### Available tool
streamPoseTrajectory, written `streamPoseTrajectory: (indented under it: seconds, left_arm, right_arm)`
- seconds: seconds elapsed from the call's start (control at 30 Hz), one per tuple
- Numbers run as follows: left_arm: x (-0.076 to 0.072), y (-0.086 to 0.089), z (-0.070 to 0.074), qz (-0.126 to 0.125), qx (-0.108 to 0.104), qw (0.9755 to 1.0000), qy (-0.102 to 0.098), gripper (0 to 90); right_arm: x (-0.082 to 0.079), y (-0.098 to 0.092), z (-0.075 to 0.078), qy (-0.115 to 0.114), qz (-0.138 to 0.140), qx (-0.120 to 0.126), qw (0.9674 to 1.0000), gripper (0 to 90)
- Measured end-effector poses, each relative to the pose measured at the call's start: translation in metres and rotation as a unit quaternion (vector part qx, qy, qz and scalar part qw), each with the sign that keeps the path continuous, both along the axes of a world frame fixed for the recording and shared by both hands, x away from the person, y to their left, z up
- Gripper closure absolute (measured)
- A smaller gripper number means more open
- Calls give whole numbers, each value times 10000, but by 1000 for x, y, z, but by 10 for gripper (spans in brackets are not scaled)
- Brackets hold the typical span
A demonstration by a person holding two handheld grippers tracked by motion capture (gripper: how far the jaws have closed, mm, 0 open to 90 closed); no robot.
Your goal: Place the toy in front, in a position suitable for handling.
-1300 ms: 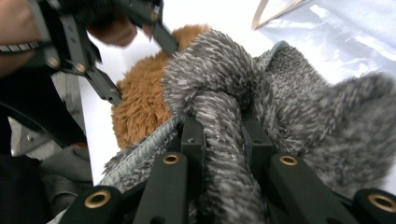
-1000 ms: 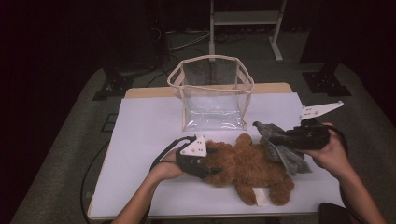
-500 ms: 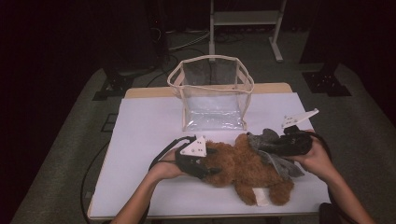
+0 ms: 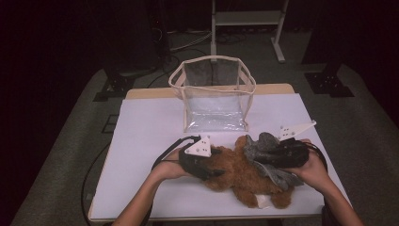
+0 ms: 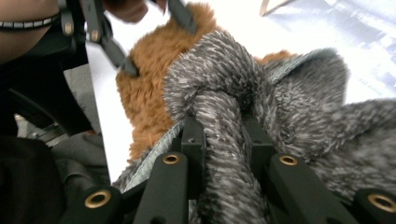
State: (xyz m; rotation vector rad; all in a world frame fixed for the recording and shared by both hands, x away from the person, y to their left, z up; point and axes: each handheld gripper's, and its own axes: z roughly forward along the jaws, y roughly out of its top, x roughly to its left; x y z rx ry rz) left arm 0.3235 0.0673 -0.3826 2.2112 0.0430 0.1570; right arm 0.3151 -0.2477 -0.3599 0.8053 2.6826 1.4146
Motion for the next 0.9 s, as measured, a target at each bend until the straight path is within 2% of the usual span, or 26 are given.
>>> streamPoseTrajectory:
  seconds: [0.17,0.3,0.37,0.47,0.53,0.63,0.7,0.73,0.8,0.87,0.9]
  left_arm:
    - [-3,0,-1,-37,5,10000,4,368]
    - [-5,4,-1,-71,-13,10000,-20,367]
    - [-6,7,1,-112,-27,9999,-18,360]
    - [-5,10,6,-119,-151,9998,60,315]
    - [-5,13,11,-40,-218,9998,3,260]
    - [-3,14,13,148,-140,9998,33,170]
    - [-1,15,11,190,-192,9996,97,136]
    - [-1,14,8,206,-219,9993,223,120]
    - [-1,10,1,118,-51,9993,363,117]
    - [-3,6,-8,-19,25,9982,595,136]
    - [-4,5,-11,-35,23,9985,540,136]
  right_arm:
    - [14,5,10,-106,-62,78,9999,744]
    - [22,15,3,-5,-1,73,10000,742]
    - [20,21,-6,70,82,-6,9999,739]
    - [12,23,-14,73,109,33,9999,741]
    - [4,21,-15,4,92,8,10000,742]
    - [-5,21,-15,-37,153,15,9999,741]
    - [-12,22,-15,-120,197,-6,9997,741]
    - [-14,22,-15,-136,210,-4,9997,741]
    - [-19,21,-15,-204,231,7,9995,740]
    - [-20,20,-14,-193,221,53,9996,739]
    - [-19,19,-13,-187,233,63,9995,739]
